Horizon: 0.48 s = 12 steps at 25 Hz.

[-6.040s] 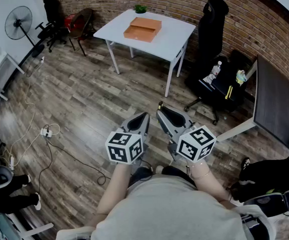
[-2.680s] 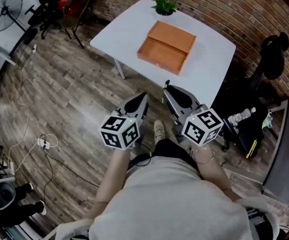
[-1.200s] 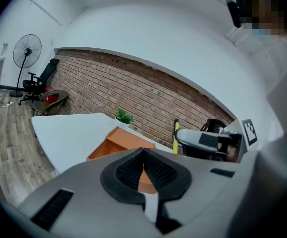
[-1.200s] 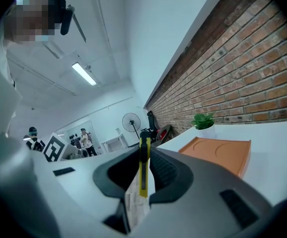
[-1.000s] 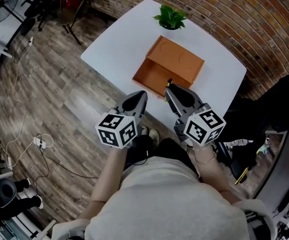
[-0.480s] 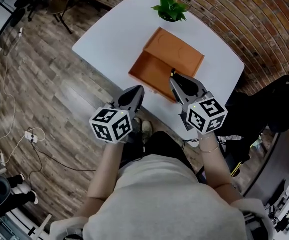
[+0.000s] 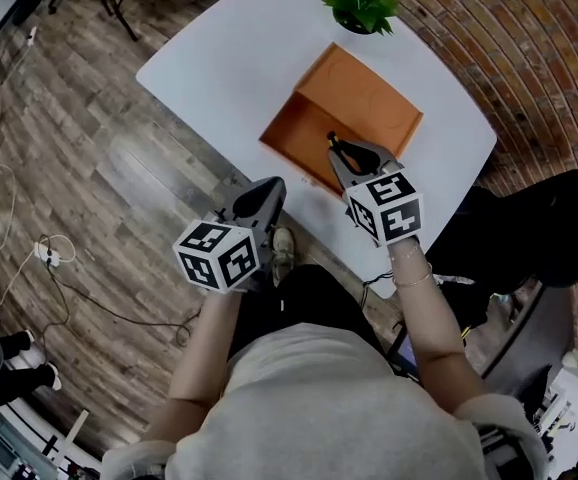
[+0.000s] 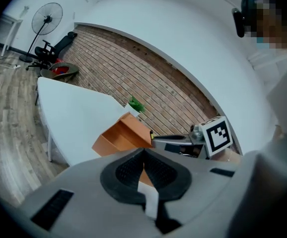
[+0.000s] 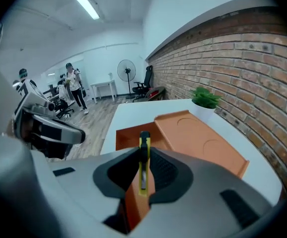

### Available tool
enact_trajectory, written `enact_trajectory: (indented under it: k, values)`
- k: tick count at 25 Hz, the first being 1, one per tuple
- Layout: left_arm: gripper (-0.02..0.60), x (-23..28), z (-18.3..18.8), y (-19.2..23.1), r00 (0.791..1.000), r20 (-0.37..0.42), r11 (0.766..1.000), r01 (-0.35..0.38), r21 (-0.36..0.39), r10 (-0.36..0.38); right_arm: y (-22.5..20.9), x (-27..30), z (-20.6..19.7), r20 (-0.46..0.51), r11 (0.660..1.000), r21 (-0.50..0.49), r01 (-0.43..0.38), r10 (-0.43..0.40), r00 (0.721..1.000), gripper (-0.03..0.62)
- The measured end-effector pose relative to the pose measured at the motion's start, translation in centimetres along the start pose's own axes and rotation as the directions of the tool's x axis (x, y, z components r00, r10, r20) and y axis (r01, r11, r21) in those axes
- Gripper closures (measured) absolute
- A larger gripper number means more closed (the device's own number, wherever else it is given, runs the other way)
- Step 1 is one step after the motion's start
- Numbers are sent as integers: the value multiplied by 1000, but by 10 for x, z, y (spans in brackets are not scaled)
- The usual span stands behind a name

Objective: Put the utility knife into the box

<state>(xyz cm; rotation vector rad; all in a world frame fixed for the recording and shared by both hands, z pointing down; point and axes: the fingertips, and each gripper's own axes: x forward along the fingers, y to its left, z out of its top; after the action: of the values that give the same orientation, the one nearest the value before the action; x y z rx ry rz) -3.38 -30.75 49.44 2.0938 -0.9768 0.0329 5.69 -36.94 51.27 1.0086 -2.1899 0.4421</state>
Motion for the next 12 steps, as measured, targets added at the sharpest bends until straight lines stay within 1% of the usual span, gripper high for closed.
enact_trajectory:
  k: [4,7,9,12]
  values:
    - [575,-1,-10,19,1000,-6,999,-24,-42,24,4,25,-9,-74,999,-33,-19,16,997,531]
    - [575,3,-20,33,998,-43,998,-40,-45,38,8,43,-17,-141,996,-85,-37,24,990,531]
    - [575,4,-23,40,997,-58,998,-45,-44,42,7,52,-23,-186,995,-94,-43,25,982,531]
    - [575,6,-20,50,998,-50,997,-50,-55,47,0,65,-31,-242,995,-81,-51,31,970,531]
